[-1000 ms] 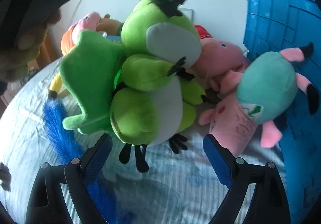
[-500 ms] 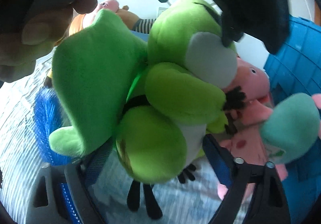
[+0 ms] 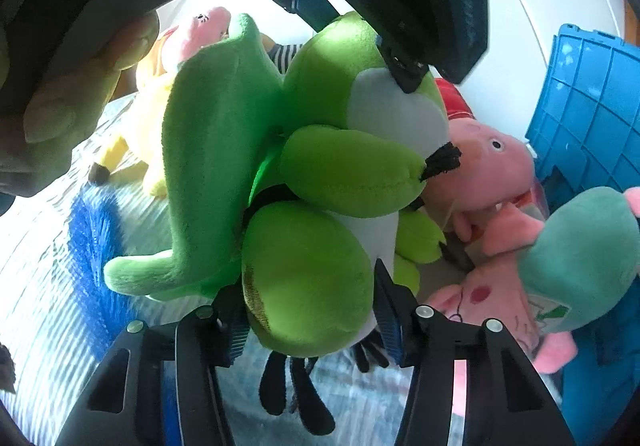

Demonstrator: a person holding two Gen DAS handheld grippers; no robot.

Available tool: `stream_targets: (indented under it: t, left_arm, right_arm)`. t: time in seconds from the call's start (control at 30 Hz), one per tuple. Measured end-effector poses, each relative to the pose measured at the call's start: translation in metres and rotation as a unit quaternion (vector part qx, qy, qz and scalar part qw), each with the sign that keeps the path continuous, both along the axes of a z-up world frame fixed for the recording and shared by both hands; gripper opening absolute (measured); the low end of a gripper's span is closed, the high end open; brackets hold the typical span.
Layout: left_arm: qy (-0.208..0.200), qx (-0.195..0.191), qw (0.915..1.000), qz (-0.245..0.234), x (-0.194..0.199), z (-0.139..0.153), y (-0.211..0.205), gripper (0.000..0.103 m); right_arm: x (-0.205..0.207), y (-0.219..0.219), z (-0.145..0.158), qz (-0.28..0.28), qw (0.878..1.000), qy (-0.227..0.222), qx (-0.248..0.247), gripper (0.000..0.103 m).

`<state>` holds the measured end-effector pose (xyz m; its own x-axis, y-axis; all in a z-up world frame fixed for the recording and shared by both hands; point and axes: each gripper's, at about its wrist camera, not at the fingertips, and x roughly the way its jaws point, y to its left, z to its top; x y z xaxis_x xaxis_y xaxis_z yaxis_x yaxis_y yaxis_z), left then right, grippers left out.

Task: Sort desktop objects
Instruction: 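Lift the green frog plush with the right gripper toward the blue crate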

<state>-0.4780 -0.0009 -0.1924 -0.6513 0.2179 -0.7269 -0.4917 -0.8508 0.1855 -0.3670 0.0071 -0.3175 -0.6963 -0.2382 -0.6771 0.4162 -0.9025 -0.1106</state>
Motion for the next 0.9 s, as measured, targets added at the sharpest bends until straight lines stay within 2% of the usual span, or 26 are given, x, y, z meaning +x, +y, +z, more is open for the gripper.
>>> stream_targets:
  t: [0.23,0.43,0.6,0.73,0.9]
  left_arm:
    - [0.01,0.014,0.9997,-0.019,0.022,0.023,-0.002,0.048]
    - [0.031,0.024,0.9988,-0.028,0.046,0.056,-0.005,0.048]
    - [0.066,0.034,0.9963,-0.043,0.074,0.096,-0.003,0.048]
    - [0.091,0.047,0.9931,-0.058,0.099,0.133,-0.001,0.048]
    - [0.13,0.064,0.9849,-0.096,0.137,0.189,0.011,0.048]
  right_arm:
    - [0.022,0.006,0.019,-0.001,1.0,0.012,0.002,0.05]
    - [0.052,0.016,0.054,0.005,0.999,0.036,0.005,0.05]
    - [0.075,0.006,0.084,0.0,0.998,0.059,0.006,0.05]
    - [0.096,0.018,0.126,-0.015,0.997,0.076,0.006,0.05]
    - [0.133,0.024,0.174,-0.041,0.994,0.103,0.01,0.05]
